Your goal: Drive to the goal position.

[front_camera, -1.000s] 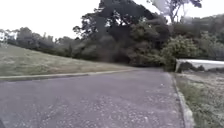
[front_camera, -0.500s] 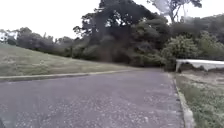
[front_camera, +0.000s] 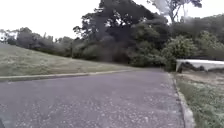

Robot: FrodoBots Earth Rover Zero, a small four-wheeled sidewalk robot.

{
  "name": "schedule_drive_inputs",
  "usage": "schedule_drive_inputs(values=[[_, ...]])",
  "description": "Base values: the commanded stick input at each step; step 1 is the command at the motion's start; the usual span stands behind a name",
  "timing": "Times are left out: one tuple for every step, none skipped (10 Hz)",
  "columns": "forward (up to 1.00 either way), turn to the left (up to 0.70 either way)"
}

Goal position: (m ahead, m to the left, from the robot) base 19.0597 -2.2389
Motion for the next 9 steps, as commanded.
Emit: schedule_drive_inputs(values=[[0.68,-0.09],[0.7,-0.09],[0.7,-0.1],[0.7,-0.13],[0.7,-0.17],[0.7,-0.19],[0.7,-0.19],[0.7,-0.19],[0.7,-0.19]])
